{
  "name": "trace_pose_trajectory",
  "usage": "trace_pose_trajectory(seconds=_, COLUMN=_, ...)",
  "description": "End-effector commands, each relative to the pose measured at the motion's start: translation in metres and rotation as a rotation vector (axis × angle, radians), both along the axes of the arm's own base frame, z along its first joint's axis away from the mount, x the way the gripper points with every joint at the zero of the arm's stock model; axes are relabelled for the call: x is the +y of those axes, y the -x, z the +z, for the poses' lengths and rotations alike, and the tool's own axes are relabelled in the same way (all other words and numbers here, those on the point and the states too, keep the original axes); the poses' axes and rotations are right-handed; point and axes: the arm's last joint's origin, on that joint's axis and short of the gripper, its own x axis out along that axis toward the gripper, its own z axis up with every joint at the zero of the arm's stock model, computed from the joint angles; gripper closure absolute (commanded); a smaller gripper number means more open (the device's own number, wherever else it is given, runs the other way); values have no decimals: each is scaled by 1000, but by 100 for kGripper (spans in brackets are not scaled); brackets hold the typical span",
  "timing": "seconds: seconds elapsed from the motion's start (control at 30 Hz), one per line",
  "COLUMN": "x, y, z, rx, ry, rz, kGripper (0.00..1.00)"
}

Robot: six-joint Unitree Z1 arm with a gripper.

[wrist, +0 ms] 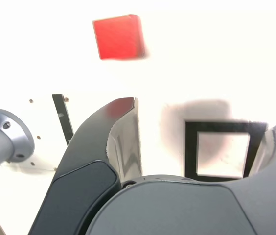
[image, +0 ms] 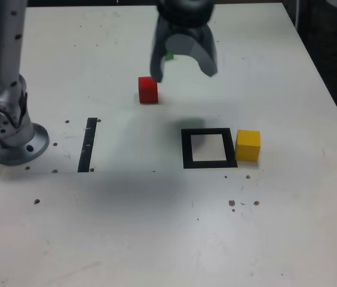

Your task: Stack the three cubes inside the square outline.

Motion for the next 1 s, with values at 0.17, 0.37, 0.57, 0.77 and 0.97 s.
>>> trace_pose_trajectory(seconds=0.17, x=39, y=48, z=-29, rx=7, ry=21, rz=106, kGripper=1)
trace_pose_trajectory(seconds=0.37, x=49, y=47, z=-44, rx=32, ry=39, rz=110, kGripper=1)
trace_pose_trajectory(seconds=0.57, x=63, y=41, z=-70, rx=82, ry=50, rz=136, kGripper=2)
trace_pose_trajectory(seconds=0.77, x=78, y=36, z=-91, rx=107, ry=41, rz=159, kGripper=11)
trace_pose_trajectory(seconds=0.97, x=82, y=36, z=-94, rx=99, ry=32, rz=170, kGripper=46)
